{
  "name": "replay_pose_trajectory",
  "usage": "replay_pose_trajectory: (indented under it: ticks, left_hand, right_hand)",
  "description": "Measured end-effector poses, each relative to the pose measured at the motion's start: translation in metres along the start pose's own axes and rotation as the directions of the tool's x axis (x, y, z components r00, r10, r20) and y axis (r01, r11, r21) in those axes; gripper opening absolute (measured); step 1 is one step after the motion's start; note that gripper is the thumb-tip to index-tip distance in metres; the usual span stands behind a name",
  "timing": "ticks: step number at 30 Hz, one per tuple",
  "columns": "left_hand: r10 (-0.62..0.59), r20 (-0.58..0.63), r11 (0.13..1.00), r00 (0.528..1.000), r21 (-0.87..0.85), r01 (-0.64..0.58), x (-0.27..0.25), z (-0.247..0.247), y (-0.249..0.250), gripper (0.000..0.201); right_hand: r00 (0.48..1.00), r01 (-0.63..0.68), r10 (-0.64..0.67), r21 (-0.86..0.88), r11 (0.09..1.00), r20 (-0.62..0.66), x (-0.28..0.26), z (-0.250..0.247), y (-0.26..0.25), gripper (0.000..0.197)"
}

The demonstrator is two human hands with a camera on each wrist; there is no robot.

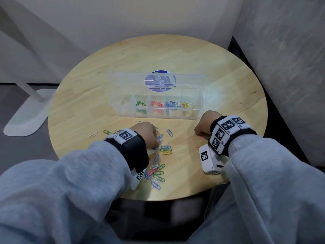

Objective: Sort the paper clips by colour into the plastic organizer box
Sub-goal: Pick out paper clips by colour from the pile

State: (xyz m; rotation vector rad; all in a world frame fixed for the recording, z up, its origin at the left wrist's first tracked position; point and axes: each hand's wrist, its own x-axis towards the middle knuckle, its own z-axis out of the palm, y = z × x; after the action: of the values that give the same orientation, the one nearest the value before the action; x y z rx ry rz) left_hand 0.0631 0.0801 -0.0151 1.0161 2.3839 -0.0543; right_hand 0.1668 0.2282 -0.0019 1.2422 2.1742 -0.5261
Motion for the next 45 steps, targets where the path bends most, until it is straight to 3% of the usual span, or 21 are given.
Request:
replay_pose_trajectory:
  ticks: [3, 6, 9, 11, 14, 18, 22, 24, 25, 26, 28, 29, 30, 33, 36, 41, 45]
  left_hand:
    - [0.011, 0.001, 0.999, 1.0, -0.03, -0.011, -0.001, 0.0, -0.003, 0.007]
    - [0.027, -0.006, 0.996, 1.0, -0.086, -0.027, -0.001, -0.001, -0.01, 0.007]
    - [0.036, 0.02, 0.954, 0.999, -0.299, -0.028, -0.002, -0.006, -0.019, 0.015]
    - [0.049, 0.076, 0.852, 0.996, -0.523, -0.002, -0.003, -0.011, -0.023, 0.021]
    - [0.015, 0.148, 0.593, 0.989, -0.797, 0.11, -0.003, -0.018, -0.026, 0.022]
    - [0.122, 0.222, 0.233, 0.967, -0.954, 0.189, -0.007, -0.03, -0.034, 0.013]
    - [0.171, 0.222, 0.097, 0.96, -0.973, 0.207, -0.007, -0.034, -0.046, 0.028]
    - [0.115, 0.229, 0.155, 0.966, -0.965, 0.211, -0.006, -0.034, -0.045, 0.029]
    - [0.056, 0.228, 0.245, 0.972, -0.947, 0.208, -0.006, -0.034, -0.043, 0.028]
    - [-0.009, 0.219, 0.374, 0.976, -0.904, 0.206, -0.005, -0.033, -0.042, 0.025]
    - [-0.08, 0.158, 0.712, 0.984, -0.682, 0.168, -0.006, -0.032, -0.039, 0.02]
    - [-0.053, 0.118, 0.851, 0.992, -0.515, 0.107, -0.005, -0.031, -0.038, 0.017]
    - [-0.006, 0.087, 0.929, 0.996, -0.368, 0.037, -0.006, -0.028, -0.037, 0.014]
    - [0.04, 0.091, 0.989, 0.995, -0.148, -0.027, -0.011, -0.019, -0.031, 0.008]
    - [0.046, 0.118, 0.999, 0.992, -0.022, -0.044, -0.012, -0.009, -0.022, 0.012]
    - [0.04, 0.137, 0.998, 0.99, 0.044, -0.047, -0.011, -0.002, -0.016, 0.012]
    - [0.036, 0.133, 0.998, 0.99, 0.048, -0.042, -0.01, -0.001, -0.016, 0.015]
  right_hand:
    - [0.999, 0.041, -0.042, -0.025, 0.999, -0.005, -0.001, 0.001, -0.001, 0.02]
    - [0.996, 0.094, -0.094, 0.065, 0.993, -0.003, -0.003, 0.001, 0.001, 0.017]
    - [0.983, 0.166, -0.177, 0.193, 0.967, 0.042, -0.009, 0.0, 0.002, 0.008]
    - [0.96, 0.206, -0.255, 0.333, 0.92, 0.112, -0.009, 0.003, -0.001, 0.009]
    - [0.927, 0.194, -0.341, 0.579, 0.792, 0.157, -0.008, 0.009, -0.009, 0.02]
    - [0.903, 0.125, -0.368, 0.686, 0.717, 0.22, -0.012, 0.014, -0.023, 0.028]
    - [0.901, 0.116, -0.389, 0.757, 0.643, 0.192, -0.014, 0.017, -0.031, 0.028]
    - [0.897, 0.142, -0.405, 0.751, 0.645, 0.178, -0.015, 0.019, -0.033, 0.023]
    - [0.892, 0.213, -0.427, 0.693, 0.689, 0.15, -0.015, 0.02, -0.035, 0.019]
    - [0.884, 0.321, -0.457, 0.578, 0.75, 0.102, -0.017, 0.022, -0.037, 0.014]
    - [0.853, 0.496, -0.521, 0.311, 0.811, -0.003, -0.021, 0.028, -0.042, 0.01]
    - [0.837, 0.535, -0.547, 0.229, 0.813, -0.012, -0.025, 0.032, -0.046, 0.011]
    - [0.818, 0.567, -0.575, 0.162, 0.808, 0.001, -0.026, 0.035, -0.049, 0.014]
    - [0.797, 0.604, -0.604, -0.008, 0.797, 0.025, -0.026, 0.041, -0.056, 0.02]
    - [0.806, 0.591, -0.591, -0.073, 0.804, 0.013, -0.023, 0.039, -0.054, 0.012]
    - [0.809, 0.586, -0.587, -0.128, 0.8, 0.035, -0.02, 0.037, -0.049, 0.011]
    - [0.817, 0.571, -0.576, -0.097, 0.815, -0.026, -0.016, 0.032, -0.044, 0.013]
